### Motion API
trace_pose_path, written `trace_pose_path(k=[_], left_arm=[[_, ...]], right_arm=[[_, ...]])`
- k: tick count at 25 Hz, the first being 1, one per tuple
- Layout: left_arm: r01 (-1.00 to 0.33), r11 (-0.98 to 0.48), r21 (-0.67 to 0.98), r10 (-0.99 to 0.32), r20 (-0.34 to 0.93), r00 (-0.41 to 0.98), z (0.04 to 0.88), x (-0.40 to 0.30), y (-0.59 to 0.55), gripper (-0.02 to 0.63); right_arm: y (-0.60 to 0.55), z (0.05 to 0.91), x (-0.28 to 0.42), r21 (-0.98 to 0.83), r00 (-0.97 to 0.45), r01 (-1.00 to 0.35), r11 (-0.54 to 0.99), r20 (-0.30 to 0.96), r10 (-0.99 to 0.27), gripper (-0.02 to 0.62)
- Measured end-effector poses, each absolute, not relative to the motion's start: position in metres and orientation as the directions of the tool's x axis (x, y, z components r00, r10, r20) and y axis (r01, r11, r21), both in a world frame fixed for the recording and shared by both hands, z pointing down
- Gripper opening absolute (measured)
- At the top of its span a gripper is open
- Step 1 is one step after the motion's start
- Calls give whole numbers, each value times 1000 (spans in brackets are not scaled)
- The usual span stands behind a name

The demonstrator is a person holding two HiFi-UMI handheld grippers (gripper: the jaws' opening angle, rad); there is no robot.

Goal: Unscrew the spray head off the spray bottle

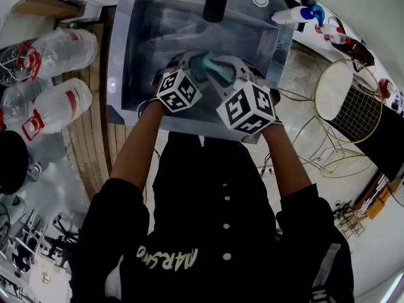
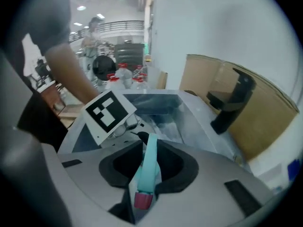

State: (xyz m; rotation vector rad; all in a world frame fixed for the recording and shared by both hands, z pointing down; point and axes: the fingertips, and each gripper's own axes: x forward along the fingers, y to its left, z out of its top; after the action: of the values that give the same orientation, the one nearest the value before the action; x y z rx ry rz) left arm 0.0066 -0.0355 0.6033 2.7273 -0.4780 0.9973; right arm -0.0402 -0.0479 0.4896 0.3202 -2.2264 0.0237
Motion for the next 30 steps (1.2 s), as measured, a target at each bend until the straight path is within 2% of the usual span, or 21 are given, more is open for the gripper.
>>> trace_pose_path(k=[4,6,13,22,26,30], left_arm=[[-338,-938,73,-212,651,729,603,7,-34,362],[-328,-941,79,-202,647,735,603,8,-34,362],[-315,-945,86,-188,645,740,603,9,-34,362],[-321,-943,88,-192,646,738,602,9,-35,362],[-301,-950,82,-178,650,739,602,10,-30,362],[-283,-956,82,-165,647,745,602,12,-30,362]], right_arm=[[-32,490,-41,192,-647,143,971,760,-55,108],[-30,489,-40,189,-681,219,957,732,11,109],[-33,485,-40,109,-731,185,977,679,63,107],[-42,480,-40,60,-765,31,998,643,-14,101],[-33,479,-37,58,-791,122,991,609,62,100],[-28,480,-35,101,-745,269,958,652,141,98]])
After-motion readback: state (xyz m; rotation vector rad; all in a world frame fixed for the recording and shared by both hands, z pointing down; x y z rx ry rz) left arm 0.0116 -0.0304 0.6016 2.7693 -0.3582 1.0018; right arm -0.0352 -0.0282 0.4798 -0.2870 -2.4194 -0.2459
